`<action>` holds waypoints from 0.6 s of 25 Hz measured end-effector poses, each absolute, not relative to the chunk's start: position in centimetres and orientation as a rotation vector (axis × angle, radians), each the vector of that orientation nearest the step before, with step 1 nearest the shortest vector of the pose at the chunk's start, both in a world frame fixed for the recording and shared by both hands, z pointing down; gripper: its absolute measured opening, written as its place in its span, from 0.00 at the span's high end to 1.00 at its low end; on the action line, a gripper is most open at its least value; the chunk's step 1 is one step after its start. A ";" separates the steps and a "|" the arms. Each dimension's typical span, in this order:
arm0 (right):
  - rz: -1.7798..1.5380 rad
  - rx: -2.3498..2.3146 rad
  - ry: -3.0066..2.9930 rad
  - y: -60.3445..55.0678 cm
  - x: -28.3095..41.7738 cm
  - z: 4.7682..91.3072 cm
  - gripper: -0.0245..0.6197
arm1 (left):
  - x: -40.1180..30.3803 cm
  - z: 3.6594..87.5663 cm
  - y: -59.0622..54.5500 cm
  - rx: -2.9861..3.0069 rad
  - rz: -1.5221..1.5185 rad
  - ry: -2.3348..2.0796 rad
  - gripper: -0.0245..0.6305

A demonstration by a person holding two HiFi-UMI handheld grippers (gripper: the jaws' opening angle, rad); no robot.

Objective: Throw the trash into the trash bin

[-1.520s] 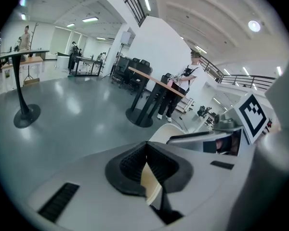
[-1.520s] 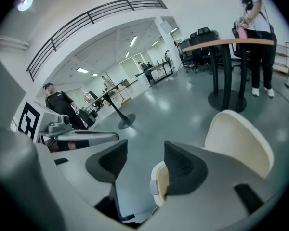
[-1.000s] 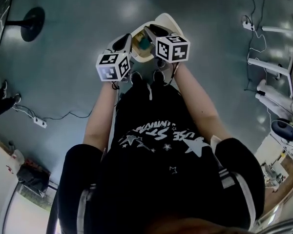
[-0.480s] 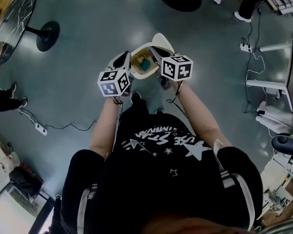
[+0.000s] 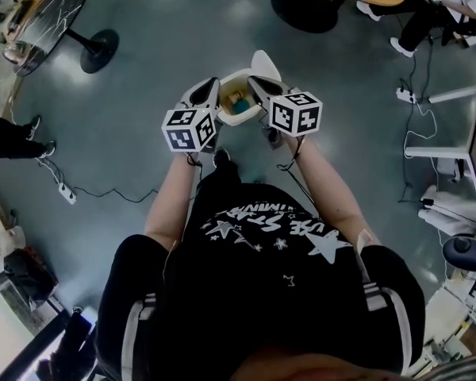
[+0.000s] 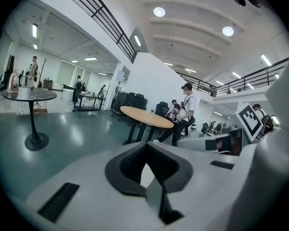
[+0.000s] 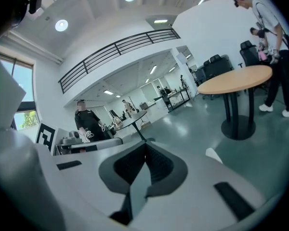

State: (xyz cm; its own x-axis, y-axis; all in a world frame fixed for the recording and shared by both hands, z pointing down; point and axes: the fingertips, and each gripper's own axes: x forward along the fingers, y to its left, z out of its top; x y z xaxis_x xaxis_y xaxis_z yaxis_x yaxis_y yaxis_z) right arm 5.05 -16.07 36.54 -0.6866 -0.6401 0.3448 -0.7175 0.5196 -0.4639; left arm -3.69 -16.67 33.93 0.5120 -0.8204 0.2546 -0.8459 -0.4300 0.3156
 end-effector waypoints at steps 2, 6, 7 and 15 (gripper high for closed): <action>0.894 1.165 -2.638 -14.2 5.8 36.1 0.95 | -2.8 33.6 -14.8 2.364 0.086 -1.380 0.95; 0.867 1.126 -2.662 -10.6 7.2 35.4 0.95 | 0.0 32.4 -11.0 2.399 0.082 -1.368 0.95; 0.858 1.117 -2.673 -9.8 7.5 35.1 0.95 | 0.7 32.1 -10.1 2.410 0.083 -1.366 0.95; 0.883 1.101 -2.721 -5.7 8.5 34.2 0.95 | 2.7 30.0 -4.9 2.447 0.043 -1.378 0.95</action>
State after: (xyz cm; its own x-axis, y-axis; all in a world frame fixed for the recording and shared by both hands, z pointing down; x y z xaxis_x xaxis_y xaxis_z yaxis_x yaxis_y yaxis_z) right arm 8.53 -5.74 34.18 -0.7392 -0.6150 0.2745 -0.6590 0.5764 -0.4832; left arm 2.68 -4.88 30.00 0.5313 -0.8263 0.1867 -0.8365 -0.4768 0.2702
